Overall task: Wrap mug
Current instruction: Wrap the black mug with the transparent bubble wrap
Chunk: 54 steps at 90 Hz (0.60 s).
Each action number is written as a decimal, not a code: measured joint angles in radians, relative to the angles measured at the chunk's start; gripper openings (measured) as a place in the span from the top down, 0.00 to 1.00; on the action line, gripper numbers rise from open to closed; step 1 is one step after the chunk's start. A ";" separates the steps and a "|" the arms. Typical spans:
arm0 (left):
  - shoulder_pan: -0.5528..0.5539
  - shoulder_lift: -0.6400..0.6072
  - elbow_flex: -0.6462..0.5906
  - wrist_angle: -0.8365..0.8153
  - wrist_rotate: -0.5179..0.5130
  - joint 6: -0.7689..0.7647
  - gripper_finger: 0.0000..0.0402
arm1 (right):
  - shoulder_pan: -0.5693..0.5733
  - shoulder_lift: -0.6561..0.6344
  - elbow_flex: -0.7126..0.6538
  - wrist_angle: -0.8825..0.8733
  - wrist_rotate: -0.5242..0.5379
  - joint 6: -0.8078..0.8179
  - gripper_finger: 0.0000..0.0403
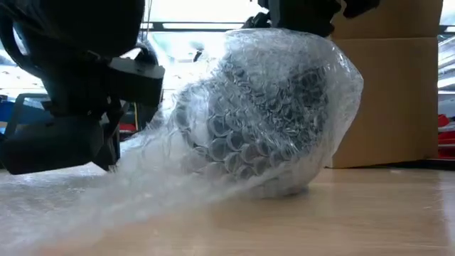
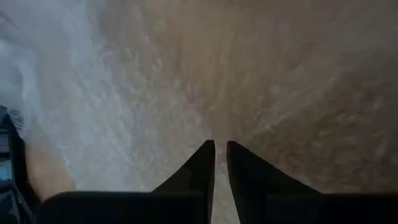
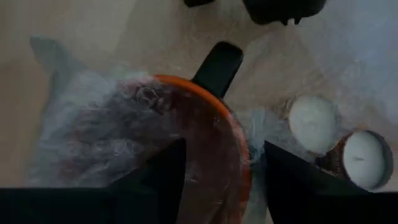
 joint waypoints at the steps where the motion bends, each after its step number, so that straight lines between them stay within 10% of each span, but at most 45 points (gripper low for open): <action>1: -0.001 0.000 0.002 -0.003 -0.006 0.000 0.93 | 0.000 -0.002 0.000 0.002 0.001 0.003 0.58; 54: -0.154 -0.010 0.148 -0.485 -0.312 -0.298 0.93 | 0.001 -0.037 0.017 0.008 0.006 0.009 0.50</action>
